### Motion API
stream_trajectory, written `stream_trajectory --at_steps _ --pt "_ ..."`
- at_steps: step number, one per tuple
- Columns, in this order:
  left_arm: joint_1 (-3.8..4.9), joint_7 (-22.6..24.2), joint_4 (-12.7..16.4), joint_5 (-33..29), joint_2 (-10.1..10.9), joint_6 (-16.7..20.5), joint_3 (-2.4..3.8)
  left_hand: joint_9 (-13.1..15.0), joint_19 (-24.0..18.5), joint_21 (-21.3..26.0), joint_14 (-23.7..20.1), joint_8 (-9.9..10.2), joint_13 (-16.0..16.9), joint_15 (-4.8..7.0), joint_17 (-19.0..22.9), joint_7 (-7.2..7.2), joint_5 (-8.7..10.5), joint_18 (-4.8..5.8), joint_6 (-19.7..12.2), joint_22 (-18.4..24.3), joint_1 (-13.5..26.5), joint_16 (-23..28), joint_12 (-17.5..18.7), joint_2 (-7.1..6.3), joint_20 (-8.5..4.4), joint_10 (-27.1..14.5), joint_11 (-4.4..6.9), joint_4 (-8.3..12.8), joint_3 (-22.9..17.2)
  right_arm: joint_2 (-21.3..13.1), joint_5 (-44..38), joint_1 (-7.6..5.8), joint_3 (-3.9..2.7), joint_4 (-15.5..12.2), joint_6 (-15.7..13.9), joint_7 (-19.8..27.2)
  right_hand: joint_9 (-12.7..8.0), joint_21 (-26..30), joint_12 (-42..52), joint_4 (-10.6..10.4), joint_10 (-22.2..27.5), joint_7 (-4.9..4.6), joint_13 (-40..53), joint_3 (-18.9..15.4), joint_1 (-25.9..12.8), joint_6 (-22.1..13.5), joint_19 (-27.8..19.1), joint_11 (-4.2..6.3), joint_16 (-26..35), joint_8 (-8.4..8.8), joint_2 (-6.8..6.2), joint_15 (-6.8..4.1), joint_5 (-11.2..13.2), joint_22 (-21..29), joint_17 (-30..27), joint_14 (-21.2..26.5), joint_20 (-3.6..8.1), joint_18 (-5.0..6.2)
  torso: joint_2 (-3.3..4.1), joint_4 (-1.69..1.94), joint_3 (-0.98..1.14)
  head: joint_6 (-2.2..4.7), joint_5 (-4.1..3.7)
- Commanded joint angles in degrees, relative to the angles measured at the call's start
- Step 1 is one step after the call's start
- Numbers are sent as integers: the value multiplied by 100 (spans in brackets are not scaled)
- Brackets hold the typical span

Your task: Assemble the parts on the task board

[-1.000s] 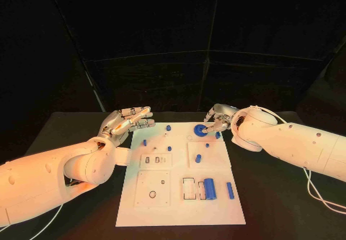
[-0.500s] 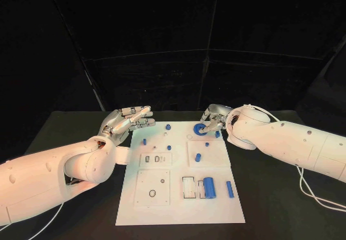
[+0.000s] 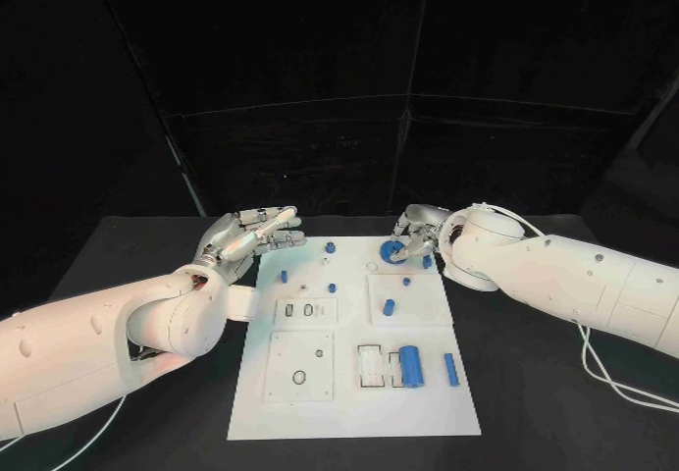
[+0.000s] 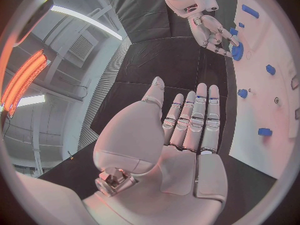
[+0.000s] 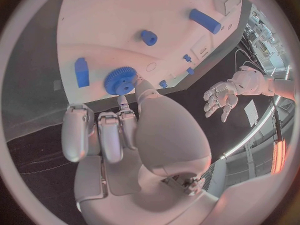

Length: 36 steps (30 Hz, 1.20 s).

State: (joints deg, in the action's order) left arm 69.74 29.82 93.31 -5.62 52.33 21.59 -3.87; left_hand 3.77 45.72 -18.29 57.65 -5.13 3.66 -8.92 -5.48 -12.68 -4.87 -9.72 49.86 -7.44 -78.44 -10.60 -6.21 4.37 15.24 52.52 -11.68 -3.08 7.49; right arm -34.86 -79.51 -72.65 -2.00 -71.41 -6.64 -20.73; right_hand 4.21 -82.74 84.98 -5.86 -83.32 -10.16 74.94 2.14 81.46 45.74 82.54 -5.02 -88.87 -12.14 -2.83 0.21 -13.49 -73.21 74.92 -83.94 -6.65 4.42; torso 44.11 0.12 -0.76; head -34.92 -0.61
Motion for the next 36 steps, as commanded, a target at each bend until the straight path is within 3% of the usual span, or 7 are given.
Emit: stream_trajectory --at_steps 1,18,25,30,36 --pt "9 13 9 10 -6 -89 5 -3 17 6 -8 34 -2 -24 5 -204 18 -69 -3 5 3 25 25 36 16 -14 -18 30 8 11 -93 -6 -1 16 111 -26 -4 -40 14 56 -15 24 615 27 54 7 20 6 -33 -23 16 33 57 -8 1225 -547 18 -110 4 0 0 -7 4" --pt "9 -6 9 10 -2 -117 5 -3 13 10 -12 37 -2 -25 8 -203 18 -69 -2 8 -1 30 27 41 17 -14 -18 39 5 31 -277 -1 0 41 168 2 -4 -56 18 210 -24 23 638 152 152 38 21 6 -36 -83 52 33 129 -38 1236 -549 17 -115 2 4 6 -41 3" --pt "9 -9 1 10 -8 -123 5 -3 13 10 -12 37 -2 -25 8 -203 18 -69 -2 8 -1 30 27 41 17 -14 -18 39 5 54 -280 5 0 23 74 47 45 -70 64 236 -99 68 729 235 43 445 24 40 -35 -297 136 -9 136 -62 1237 -549 41 -117 0 -4 6 -53 -1" --pt "9 -15 -3 10 -10 -126 5 -2 11 12 -14 38 -2 -26 9 -203 17 -69 -2 10 -4 31 28 48 17 -14 -18 43 1 37 -287 8 1 -20 -247 39 66 -95 126 283 -200 172 849 386 37 801 48 131 -35 -415 257 -79 116 -116 1239 -550 98 -126 0 -3 9 -50 -9" --pt "9 -18 -8 10 -7 -123 5 -2 11 12 -14 38 -2 -26 9 -203 17 -69 -2 10 -4 31 28 48 17 -14 -18 43 1 -1 -673 13 0 -141 -816 93 59 -123 180 333 -281 231 952 502 31 942 79 187 -44 -415 294 -127 120 -180 1273 -557 147 -139 1 3 8 -48 -17"
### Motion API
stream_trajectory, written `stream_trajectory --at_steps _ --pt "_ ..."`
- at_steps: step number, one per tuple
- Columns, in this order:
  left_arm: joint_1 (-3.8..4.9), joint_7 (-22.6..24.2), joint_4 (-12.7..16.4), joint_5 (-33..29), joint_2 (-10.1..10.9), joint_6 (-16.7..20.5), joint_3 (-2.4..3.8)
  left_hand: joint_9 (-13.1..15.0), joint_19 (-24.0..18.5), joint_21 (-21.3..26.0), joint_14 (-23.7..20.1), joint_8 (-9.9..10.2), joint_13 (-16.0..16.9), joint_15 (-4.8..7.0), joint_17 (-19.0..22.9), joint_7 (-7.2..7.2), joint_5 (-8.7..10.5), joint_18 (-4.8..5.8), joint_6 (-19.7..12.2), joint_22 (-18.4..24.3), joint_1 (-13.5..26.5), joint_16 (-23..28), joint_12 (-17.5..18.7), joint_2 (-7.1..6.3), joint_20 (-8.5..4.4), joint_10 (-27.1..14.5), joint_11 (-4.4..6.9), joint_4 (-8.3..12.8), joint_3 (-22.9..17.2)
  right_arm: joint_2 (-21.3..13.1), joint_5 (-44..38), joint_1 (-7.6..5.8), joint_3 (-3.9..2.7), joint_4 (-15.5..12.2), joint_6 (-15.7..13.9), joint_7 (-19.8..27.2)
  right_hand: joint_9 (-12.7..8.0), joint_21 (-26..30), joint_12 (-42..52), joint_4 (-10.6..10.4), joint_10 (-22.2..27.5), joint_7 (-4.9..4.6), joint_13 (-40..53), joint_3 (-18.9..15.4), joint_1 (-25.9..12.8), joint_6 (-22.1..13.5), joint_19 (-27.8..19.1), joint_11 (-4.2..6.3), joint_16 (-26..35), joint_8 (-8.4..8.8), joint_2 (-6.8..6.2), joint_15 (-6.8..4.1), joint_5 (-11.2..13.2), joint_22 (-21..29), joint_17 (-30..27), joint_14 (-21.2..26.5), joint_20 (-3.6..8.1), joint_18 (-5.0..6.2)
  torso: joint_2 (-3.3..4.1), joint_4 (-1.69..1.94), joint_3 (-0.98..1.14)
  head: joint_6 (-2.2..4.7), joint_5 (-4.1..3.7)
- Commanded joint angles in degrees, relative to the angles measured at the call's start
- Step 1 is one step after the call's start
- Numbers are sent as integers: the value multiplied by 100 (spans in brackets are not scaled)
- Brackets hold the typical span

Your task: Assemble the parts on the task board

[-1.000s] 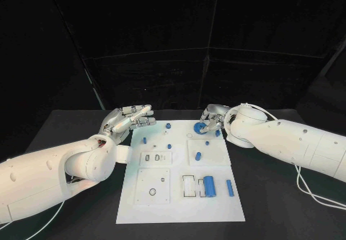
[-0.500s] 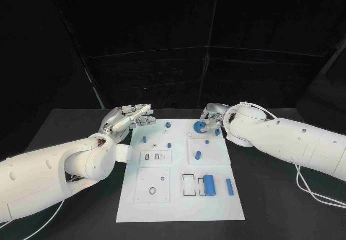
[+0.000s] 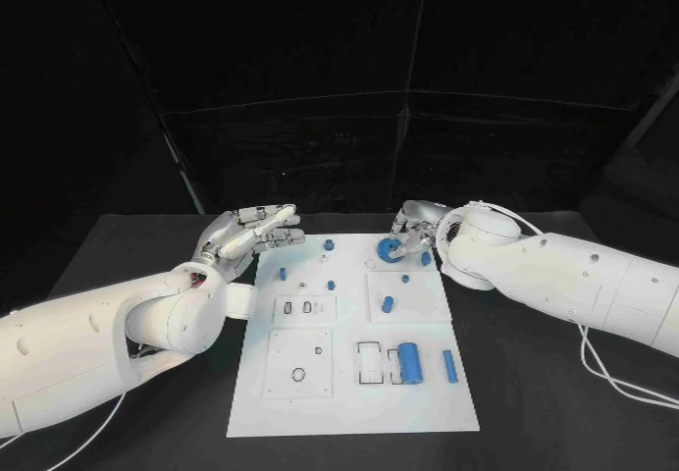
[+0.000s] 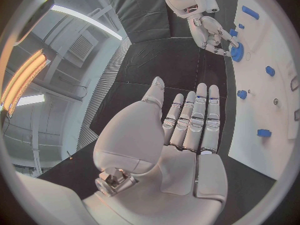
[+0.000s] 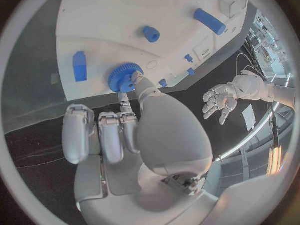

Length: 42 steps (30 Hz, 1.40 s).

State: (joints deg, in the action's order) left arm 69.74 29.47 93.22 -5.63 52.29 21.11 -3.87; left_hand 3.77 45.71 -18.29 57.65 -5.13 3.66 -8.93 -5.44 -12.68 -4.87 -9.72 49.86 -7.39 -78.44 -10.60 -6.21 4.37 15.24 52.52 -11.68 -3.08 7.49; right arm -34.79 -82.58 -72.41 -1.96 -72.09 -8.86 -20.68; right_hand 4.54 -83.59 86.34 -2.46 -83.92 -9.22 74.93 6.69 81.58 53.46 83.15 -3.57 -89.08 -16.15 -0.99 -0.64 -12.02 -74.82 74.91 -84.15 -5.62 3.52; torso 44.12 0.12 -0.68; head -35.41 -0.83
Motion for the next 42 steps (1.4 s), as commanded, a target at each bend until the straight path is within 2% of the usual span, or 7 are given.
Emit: stream_trajectory --at_steps 1,9,12,16,23,28,42 --pt "9 17 -1 11 -2 -75 5 -2 12 11 -14 38 -2 -25 5 -203 17 -69 -2 5 -3 31 28 48 17 -14 -18 43 1 -16 -451 -10 -4 -121 -679 104 23 -45 53 0 -233 140 969 56 17 176 25 45 -24 -9 107 -46 -25 -34 1280 -537 48 -52 0 3 2 7 8" --pt "9 4 -39 11 -1 -78 5 -2 12 11 -14 38 -2 -25 5 -203 17 -69 -2 5 -3 31 28 48 17 -14 -18 43 1 40 -1120 -8 -7 -726 -1096 164 -10 -75 65 34 -256 132 998 124 -17 165 58 45 -32 73 78 -56 -17 -103 1307 -543 69 -66 -6 12 -3 23 11" --pt "9 -1 -54 11 -1 -75 5 -2 12 11 -14 38 -2 -25 5 -203 17 -69 -2 5 -3 31 28 48 17 -14 -18 43 1 148 -1261 -8 -7 -781 -1125 161 -14 -81 66 38 -259 129 1001 132 -23 163 65 44 -32 85 72 -56 -12 -117 1308 -543 70 -69 0 11 1 33 23" --pt "10 -1 -70 11 -5 -71 5 -2 10 14 -14 41 -2 -26 6 -203 17 -70 -2 8 -7 33 31 55 18 -15 -18 51 -2 387 -1402 -7 -4 -700 -1132 164 -21 -86 63 43 -257 126 998 146 -35 162 70 41 -33 103 65 -55 -4 -128 1311 -544 71 -72 3 14 -10 32 27" --pt "10 16 -94 11 -19 -45 6 -2 10 14 -14 41 -2 -26 6 -203 17 -70 -2 8 -7 33 31 55 18 -15 -18 51 -2 695 -1487 1 244 -490 -957 192 -31 -89 59 52 -255 120 995 169 -55 162 73 37 -31 134 51 -52 5 -134 1304 -542 71 -73 9 12 -8 17 63" --pt "10 68 -82 12 -25 -21 6 -1 10 15 -12 42 -2 -26 8 -202 16 -71 1 10 -15 34 32 65 18 -12 -18 60 -8 859 -1500 71 321 -348 -745 241 -38 -90 51 50 -249 114 986 196 -77 164 74 32 -30 160 59 -50 6 -137 1301 -541 70 -74 7 6 -3 9 84" --pt "10 97 -83 12 -35 -5 7 -1 10 16 -11 42 -1 -25 8 -202 16 -71 4 12 -21 34 31 72 18 -9 -17 68 -13 1168 -1505 120 350 -26 -718 260 -56 -95 34 63 -233 99 967 236 -135 154 78 19 -27 233 15 -39 27 -148 1294 -540 62 -76 6 7 4 -2 116"
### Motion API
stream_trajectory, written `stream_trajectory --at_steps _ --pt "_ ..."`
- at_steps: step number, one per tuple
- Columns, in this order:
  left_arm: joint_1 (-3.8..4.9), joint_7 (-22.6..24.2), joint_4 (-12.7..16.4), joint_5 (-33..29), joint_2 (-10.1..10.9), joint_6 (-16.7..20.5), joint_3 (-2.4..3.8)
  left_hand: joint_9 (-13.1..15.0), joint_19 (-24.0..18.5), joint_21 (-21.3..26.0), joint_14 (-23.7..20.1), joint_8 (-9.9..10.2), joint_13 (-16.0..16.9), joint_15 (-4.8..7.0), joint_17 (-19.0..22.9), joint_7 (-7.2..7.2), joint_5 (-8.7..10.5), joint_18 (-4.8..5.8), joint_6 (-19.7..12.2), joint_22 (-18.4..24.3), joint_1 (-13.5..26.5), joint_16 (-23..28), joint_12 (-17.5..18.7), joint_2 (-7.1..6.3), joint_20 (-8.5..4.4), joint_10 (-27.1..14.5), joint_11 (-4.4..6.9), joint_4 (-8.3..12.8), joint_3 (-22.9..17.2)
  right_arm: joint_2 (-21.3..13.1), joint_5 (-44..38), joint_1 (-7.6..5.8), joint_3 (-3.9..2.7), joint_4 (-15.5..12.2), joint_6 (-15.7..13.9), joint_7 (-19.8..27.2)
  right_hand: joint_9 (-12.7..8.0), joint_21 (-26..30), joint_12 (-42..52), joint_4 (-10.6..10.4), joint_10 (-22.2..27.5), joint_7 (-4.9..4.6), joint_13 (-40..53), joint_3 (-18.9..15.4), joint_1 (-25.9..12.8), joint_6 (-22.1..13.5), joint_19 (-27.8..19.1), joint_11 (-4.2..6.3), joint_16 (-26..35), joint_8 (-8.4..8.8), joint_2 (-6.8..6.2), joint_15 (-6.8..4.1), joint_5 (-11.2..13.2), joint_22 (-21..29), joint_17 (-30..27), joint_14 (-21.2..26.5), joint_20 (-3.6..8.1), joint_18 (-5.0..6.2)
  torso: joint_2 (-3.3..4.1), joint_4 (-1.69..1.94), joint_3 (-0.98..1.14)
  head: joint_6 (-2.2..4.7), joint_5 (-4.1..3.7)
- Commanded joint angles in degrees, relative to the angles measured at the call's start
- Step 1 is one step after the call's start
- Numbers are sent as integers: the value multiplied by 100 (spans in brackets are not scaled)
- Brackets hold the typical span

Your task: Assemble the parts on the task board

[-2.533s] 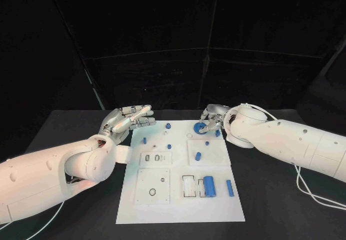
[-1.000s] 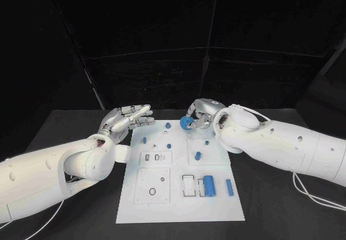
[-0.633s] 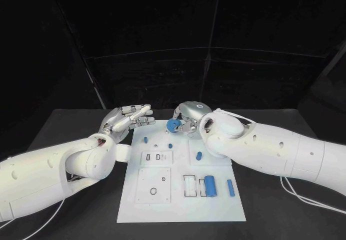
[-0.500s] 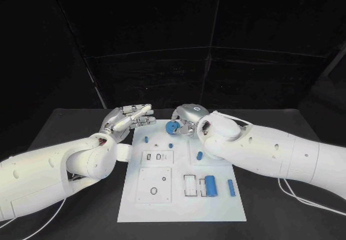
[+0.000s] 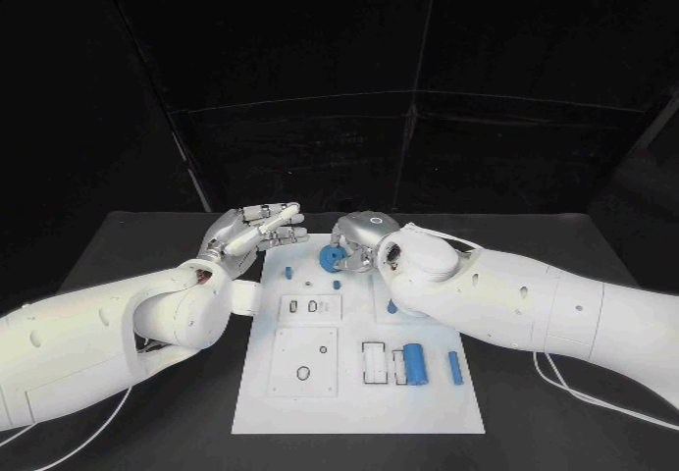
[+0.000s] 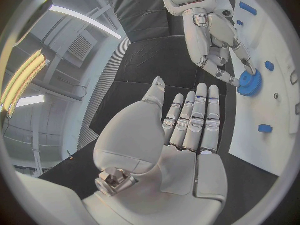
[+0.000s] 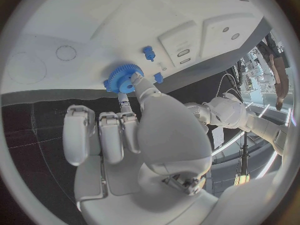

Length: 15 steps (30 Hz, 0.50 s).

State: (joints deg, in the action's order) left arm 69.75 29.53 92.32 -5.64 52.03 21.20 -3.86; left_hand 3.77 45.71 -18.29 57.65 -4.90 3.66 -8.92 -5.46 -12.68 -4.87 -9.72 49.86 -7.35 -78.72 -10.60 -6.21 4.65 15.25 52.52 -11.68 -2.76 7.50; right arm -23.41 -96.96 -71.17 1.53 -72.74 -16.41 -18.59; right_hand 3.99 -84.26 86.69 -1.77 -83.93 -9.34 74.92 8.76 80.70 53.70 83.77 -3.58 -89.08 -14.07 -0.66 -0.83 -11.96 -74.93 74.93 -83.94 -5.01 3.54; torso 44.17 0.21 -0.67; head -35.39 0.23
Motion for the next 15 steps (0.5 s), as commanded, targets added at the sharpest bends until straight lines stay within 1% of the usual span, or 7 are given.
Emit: stream_trajectory --at_steps 1,5,8,10,11,15 --pt "10 90 6 13 -11 -14 6 -1 10 16 -11 20 -1 -25 10 -202 16 -72 4 8 7 34 31 44 18 -10 -17 36 -14 49 -68 -4 1 59 32 51 -3 -30 -5 -4 -230 108 963 35 -53 129 19 18 -28 36 -24 -18 24 -143 1294 -561 0 -80 1 -2 4 -4 13" --pt "10 85 3 13 -12 -17 6 -1 10 16 -11 20 -1 -25 10 -202 16 -72 4 8 7 34 31 44 18 -10 -17 36 -14 107 -68 -3 2 127 -9 45 -10 -31 -14 1 -221 97 952 52 -76 114 19 9 -26 73 -41 -12 33 -144 1288 -560 -5 -80 0 -8 1 -4 18" --pt "10 80 1 13 -14 -22 6 -1 10 16 -11 20 -1 -25 10 -202 16 -72 4 8 7 34 31 44 18 -10 -17 36 -14 142 -68 -3 2 171 -40 47 -27 -32 -40 6 -194 58 919 79 -134 26 18 -23 -26 184 -83 14 62 -146 1287 -560 -24 -81 1 -8 3 -10 25" --pt "10 76 -1 13 -16 -27 6 -1 10 16 -11 20 -1 -25 10 -202 16 -72 4 8 7 34 31 44 18 -10 -17 36 -14 161 -68 -3 2 191 -47 42 -29 -33 -55 8 -180 33 902 92 -172 -39 19 -46 -25 261 -105 34 152 -151 1287 -560 -43 -82 2 -7 4 -14 26" --pt "10 72 -2 13 -17 -30 6 -1 10 16 -11 20 -1 -25 10 -202 16 -72 4 8 7 34 31 44 18 -10 -17 36 -14 176 -68 -3 2 206 -38 33 -31 -33 -71 12 -164 13 882 101 -206 -121 17 -66 -25 345 -128 55 229 -151 1286 -560 -62 -82 1 -7 4 -16 27" --pt "10 63 -1 13 -19 -39 6 0 11 17 -9 20 0 -24 11 -201 17 -72 8 10 2 35 31 49 18 -6 -16 45 -17 213 -68 -3 2 263 24 -21 -25 -34 -125 0 -107 0 814 79 -309 -272 15 -84 -21 498 -194 82 298 -154 1276 -557 -95 -81 -1 -9 5 -17 26"
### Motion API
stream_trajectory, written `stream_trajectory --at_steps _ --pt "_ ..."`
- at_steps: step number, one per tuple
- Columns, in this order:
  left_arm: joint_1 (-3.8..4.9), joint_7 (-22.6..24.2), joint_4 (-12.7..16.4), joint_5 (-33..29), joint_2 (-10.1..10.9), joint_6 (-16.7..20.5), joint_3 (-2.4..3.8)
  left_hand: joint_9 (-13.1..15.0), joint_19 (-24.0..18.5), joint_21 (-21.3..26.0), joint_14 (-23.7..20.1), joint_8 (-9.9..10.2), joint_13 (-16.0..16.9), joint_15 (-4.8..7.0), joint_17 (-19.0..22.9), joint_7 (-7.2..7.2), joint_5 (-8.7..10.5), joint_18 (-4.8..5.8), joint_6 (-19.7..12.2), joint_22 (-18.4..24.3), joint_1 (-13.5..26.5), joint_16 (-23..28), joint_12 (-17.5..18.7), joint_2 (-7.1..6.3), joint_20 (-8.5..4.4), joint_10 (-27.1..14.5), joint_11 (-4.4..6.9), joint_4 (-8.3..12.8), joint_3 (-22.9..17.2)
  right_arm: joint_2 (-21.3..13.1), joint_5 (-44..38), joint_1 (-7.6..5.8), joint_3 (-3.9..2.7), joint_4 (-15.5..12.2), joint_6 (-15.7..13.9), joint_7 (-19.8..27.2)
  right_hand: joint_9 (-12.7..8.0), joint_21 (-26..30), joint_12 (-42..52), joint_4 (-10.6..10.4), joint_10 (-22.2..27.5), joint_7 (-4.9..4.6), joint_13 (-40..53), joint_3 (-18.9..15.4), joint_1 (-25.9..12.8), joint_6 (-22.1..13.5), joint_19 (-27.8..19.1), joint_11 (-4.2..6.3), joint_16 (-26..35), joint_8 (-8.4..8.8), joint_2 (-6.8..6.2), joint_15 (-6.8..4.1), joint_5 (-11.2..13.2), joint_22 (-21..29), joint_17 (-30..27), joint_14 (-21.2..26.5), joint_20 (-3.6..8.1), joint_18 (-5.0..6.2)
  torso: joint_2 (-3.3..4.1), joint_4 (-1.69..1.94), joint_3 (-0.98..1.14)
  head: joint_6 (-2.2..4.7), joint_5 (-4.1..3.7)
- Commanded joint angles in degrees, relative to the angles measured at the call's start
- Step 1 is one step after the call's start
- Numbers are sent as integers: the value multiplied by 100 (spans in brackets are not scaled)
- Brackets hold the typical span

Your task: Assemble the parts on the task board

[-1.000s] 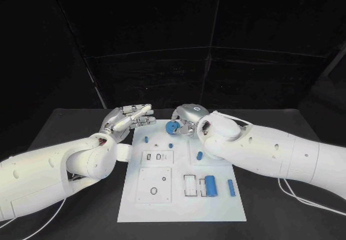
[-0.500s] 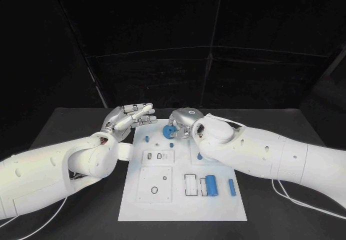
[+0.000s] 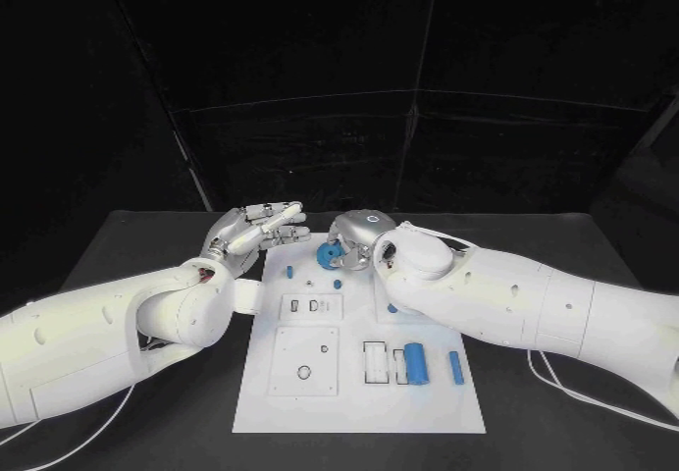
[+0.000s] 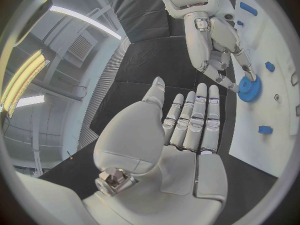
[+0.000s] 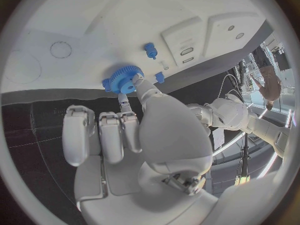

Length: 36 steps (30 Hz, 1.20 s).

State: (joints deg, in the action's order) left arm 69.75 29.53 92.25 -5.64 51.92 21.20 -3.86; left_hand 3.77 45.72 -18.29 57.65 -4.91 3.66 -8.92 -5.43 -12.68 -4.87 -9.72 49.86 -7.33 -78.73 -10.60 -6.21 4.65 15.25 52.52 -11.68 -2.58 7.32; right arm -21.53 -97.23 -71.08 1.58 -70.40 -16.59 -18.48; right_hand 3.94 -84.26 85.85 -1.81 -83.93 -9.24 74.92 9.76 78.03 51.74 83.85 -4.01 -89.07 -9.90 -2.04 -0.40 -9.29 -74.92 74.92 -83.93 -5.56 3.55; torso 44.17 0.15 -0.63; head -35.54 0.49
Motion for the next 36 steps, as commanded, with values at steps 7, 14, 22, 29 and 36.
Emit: stream_trajectory --at_steps 7,14,22,29,36 --pt "10 52 17 13 -4 -51 6 0 11 17 -9 20 -1 -24 8 -201 17 -72 8 9 2 35 31 48 18 -6 -16 27 1 46 -20 -11 -3 82 167 -97 -17 -38 -94 -46 -50 -24 750 -75 -161 -203 7 -56 -19 219 -103 59 52 -165 1271 -557 -63 -82 -2 -3 0 -2 -7" --pt "10 43 20 13 -1 -56 6 0 11 17 -9 21 -1 -24 8 -201 17 -72 8 10 2 36 32 49 19 -6 -16 30 1 53 72 -12 -3 89 350 -122 1 -38 -116 -284 -28 -33 734 -186 -451 -244 3 -68 -14 333 -73 74 63 -165 1258 -554 -80 -82 -3 -5 2 -4 -10" --pt "10 37 20 13 2 -56 6 0 11 17 -9 21 -1 -24 8 -201 17 -72 8 10 2 36 32 49 19 -6 -16 30 1 35 378 -12 -3 92 705 -144 19 -44 -66 -959 -87 -29 820 -391 -1159 -152 5 -71 -21 409 146 77 19 -174 1281 -559 -84 -83 -3 -4 1 -8 -10" --pt "10 36 17 13 0 -56 6 0 11 17 -9 21 -1 -24 8 -201 17 -72 8 10 2 36 32 49 19 -6 -16 30 1 12 542 -13 -3 118 765 -217 8 -46 -65 -1250 -88 -55 830 -695 -1410 -203 5 -93 -25 514 115 91 -296 -176 1293 -561 -92 -83 -2 -5 3 -11 -11" --pt "10 32 12 13 7 -57 6 0 11 17 -9 21 -1 -24 8 -201 17 -72 8 10 2 36 32 49 19 -6 -16 30 1 -95 497 -13 -4 7 68 -83 21 -51 -75 -1181 -79 -78 827 -774 -1154 -153 8 -114 -28 538 155 113 -669 -186 1305 -564 -116 -85 -4 -15 6 -11 -3"
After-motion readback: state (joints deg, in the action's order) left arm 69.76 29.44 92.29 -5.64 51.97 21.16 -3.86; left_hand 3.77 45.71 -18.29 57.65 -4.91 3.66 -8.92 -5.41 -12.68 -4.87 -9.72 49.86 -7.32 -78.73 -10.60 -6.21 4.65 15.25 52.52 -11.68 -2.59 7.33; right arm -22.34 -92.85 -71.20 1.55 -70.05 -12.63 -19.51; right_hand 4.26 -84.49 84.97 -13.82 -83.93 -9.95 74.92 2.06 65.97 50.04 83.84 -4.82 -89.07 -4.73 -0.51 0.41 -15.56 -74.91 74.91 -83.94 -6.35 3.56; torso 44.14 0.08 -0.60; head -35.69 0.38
